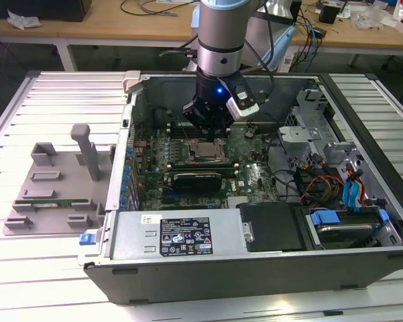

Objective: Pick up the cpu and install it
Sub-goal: 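Close the cpu cover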

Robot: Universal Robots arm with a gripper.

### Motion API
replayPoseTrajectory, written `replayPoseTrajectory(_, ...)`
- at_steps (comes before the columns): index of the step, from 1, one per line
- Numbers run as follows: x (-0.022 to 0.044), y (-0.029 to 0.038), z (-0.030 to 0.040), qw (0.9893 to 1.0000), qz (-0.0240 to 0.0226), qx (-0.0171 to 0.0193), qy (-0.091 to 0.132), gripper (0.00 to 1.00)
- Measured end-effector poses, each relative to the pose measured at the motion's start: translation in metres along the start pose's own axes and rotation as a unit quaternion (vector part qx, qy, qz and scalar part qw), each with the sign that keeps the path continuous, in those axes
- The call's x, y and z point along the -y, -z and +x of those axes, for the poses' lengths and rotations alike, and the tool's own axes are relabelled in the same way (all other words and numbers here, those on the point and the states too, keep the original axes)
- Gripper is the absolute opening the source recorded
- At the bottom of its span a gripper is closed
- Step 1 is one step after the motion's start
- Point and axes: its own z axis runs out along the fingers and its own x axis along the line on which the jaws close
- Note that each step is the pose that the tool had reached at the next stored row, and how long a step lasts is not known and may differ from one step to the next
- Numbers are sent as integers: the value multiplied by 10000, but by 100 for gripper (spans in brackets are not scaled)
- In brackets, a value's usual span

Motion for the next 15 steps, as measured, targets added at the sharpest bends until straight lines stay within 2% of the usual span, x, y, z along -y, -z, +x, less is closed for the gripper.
replayPoseTrajectory(3,0,-1,5,10000,-1,0,-2,11)
replayPoseTrajectory(12,4,-26,83,10000,-1,1,0,11)
replayPoseTrajectory(15,55,-46,115,10000,-1,1,0,11)
